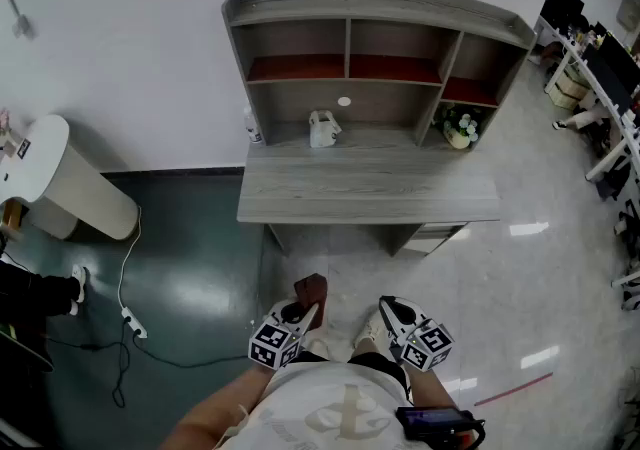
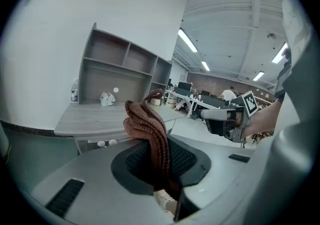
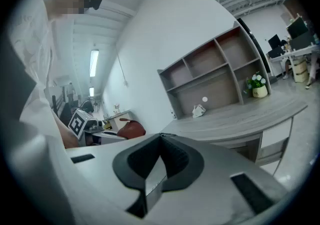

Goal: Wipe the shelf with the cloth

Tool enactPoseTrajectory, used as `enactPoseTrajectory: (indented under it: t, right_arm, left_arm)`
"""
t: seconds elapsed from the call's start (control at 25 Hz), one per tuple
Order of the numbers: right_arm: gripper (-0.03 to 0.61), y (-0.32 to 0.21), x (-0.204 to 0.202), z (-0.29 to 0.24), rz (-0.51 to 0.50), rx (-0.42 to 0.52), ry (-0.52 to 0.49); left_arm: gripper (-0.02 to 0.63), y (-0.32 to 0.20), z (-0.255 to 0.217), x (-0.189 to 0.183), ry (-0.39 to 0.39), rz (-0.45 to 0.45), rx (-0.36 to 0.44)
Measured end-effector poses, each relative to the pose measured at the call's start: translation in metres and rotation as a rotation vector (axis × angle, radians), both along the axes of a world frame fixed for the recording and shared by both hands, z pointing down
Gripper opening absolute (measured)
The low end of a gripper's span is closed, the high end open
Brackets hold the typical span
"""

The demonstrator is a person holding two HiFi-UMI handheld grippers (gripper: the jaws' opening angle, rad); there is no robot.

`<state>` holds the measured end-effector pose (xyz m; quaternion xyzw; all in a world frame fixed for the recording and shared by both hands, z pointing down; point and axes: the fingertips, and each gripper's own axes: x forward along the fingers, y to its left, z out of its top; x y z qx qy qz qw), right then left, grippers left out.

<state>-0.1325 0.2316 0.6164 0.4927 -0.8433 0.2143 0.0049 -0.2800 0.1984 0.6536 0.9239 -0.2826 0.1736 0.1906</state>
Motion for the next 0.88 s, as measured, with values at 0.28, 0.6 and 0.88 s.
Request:
enactPoseTrajectory:
  t: [0.28, 0.6, 0.88]
  right_arm:
    - [0.003, 0.02, -0.044, 0.003, -0.003, -0.004, 0.014]
    - [0.005, 0.02, -0.071, 0.001, -0.008, -0.001, 0.011]
    - [0.005, 0.01, -0.095, 0.0, -0.036, 0.0, 0.018]
  left_arm:
    - [0.067, 0.016, 0.001, -0.045, 0.004, 0.005, 0.019]
    - [0.067, 0.018, 0.0, -0.076, 0.019, -0.028, 0.024]
    - [0.067, 0.01, -0.001, -0.105, 0.022, -0.074, 0.033]
